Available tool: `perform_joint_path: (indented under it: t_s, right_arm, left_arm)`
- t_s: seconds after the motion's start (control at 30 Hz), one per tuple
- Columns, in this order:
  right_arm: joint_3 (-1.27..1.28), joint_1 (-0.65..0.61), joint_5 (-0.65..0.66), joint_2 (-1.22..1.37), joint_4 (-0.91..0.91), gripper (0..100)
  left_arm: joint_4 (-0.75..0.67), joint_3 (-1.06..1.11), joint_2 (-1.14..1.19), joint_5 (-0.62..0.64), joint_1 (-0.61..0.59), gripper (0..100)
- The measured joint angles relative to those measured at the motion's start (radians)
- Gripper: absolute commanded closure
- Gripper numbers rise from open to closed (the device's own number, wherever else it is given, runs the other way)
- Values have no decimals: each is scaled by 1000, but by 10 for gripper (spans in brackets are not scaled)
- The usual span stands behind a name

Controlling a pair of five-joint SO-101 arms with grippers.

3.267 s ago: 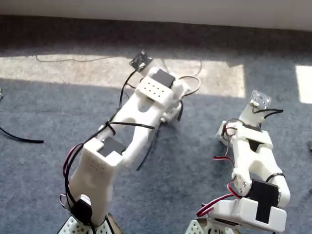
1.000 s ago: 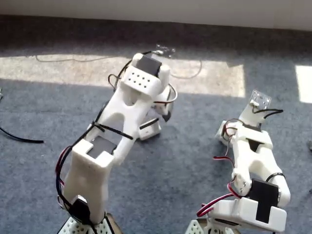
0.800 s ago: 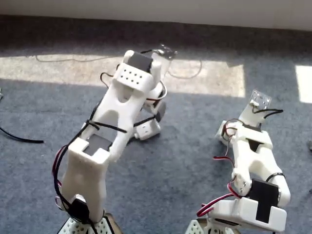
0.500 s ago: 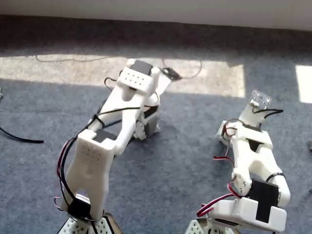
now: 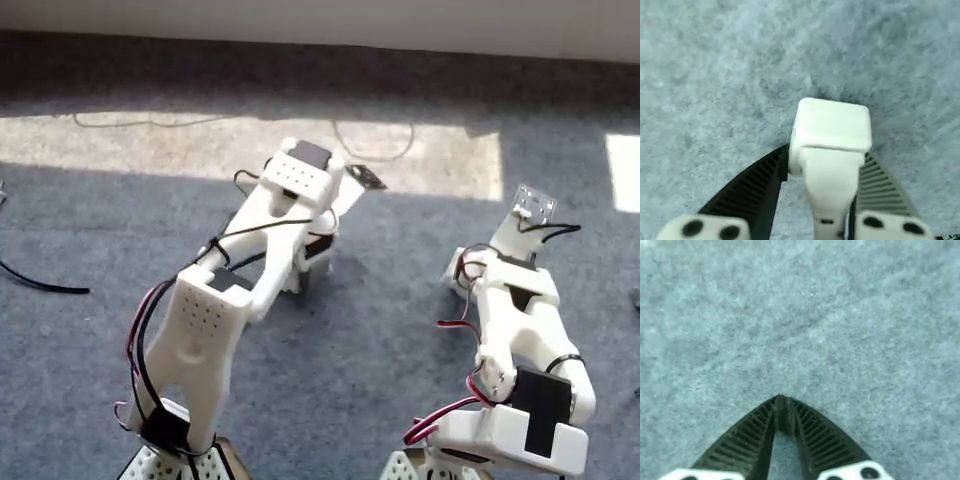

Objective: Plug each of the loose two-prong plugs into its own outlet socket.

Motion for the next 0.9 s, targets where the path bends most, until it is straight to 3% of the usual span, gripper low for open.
perform_joint_path:
  t_s: [0.2,0.3,0.43,0.57,0.7,0.9]
  right_arm:
    - [0,0,0,0,0,992]
    - [0,0,0,0,0,992]
    - [0,0,0,0,0,992]
    - [0,0,0,0,0,992]
    - [0,0,0,0,0,992]
    - [0,0,0,0,0,992]
  left_arm:
    - [-9,0,0,6,8,920]
    - [-37,-44,2,75,6,920]
    - [-71,-247,3,192,-29,921]
    - [-83,-532,3,195,-81,922]
    - [-176,-697,3,181,-109,922]
    - [-368,-715,48,181,-163,920]
